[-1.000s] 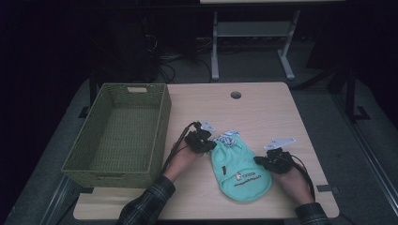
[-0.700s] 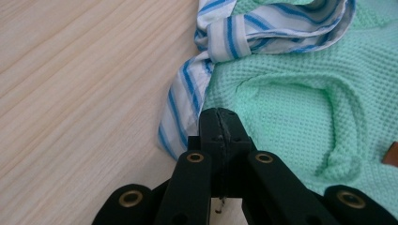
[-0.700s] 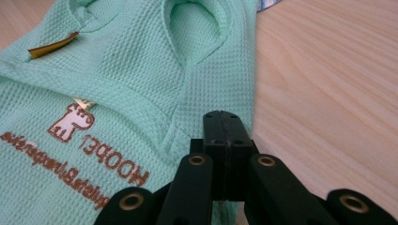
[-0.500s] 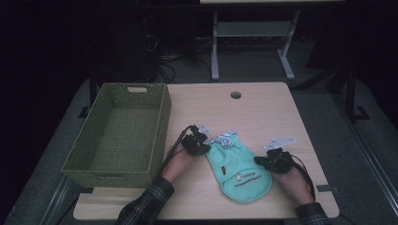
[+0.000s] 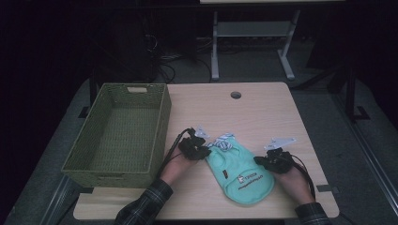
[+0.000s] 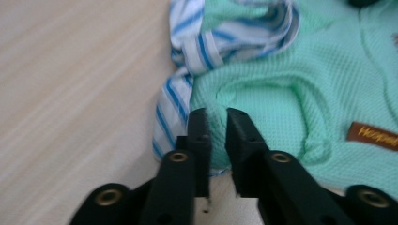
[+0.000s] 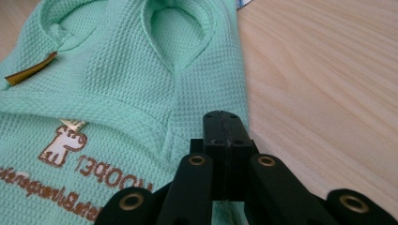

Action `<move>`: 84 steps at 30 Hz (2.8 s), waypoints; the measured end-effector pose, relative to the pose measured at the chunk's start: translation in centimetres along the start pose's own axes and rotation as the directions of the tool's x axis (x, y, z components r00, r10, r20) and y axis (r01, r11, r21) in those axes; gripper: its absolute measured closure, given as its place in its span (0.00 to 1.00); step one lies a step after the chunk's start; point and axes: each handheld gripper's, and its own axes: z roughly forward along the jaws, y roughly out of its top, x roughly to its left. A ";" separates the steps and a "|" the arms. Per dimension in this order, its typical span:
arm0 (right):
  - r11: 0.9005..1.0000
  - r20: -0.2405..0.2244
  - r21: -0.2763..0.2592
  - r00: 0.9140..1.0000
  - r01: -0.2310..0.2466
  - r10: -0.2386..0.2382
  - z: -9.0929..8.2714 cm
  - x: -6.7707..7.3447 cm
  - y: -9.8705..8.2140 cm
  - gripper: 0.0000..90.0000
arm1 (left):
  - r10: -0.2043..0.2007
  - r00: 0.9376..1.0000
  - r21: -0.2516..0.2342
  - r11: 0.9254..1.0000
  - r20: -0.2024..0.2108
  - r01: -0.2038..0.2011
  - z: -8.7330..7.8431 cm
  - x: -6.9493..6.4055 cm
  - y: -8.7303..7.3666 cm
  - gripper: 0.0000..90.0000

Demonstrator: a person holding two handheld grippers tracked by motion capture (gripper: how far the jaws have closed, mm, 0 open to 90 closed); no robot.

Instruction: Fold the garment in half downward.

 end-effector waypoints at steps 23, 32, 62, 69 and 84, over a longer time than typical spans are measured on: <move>1.000 -0.002 0.002 1.000 0.002 -0.002 0.0 0.0 0.0 1.00 | -0.025 0.998 0.016 1.000 -0.051 0.026 1.9 2.0 -0.4 0.46; 1.000 -0.001 0.001 1.000 0.004 -0.004 0.0 0.0 0.0 1.00 | -0.009 1.000 0.039 0.999 -0.025 0.010 2.0 1.8 -0.5 0.60; 0.997 -0.090 -0.049 0.994 0.054 -0.058 0.5 2.4 4.1 1.00 | -0.089 0.996 -0.094 0.991 0.019 0.090 -0.7 1.8 0.7 0.92; 0.996 -0.134 -0.037 0.988 0.075 -0.080 2.8 3.5 5.2 1.00 | -0.072 0.997 -0.143 0.987 0.001 0.072 -1.4 1.4 1.3 0.92; 0.995 -0.107 0.006 0.990 0.097 -0.096 5.8 3.5 6.2 1.00 | -0.103 0.994 -0.229 0.967 0.048 0.111 -3.1 1.5 2.1 0.92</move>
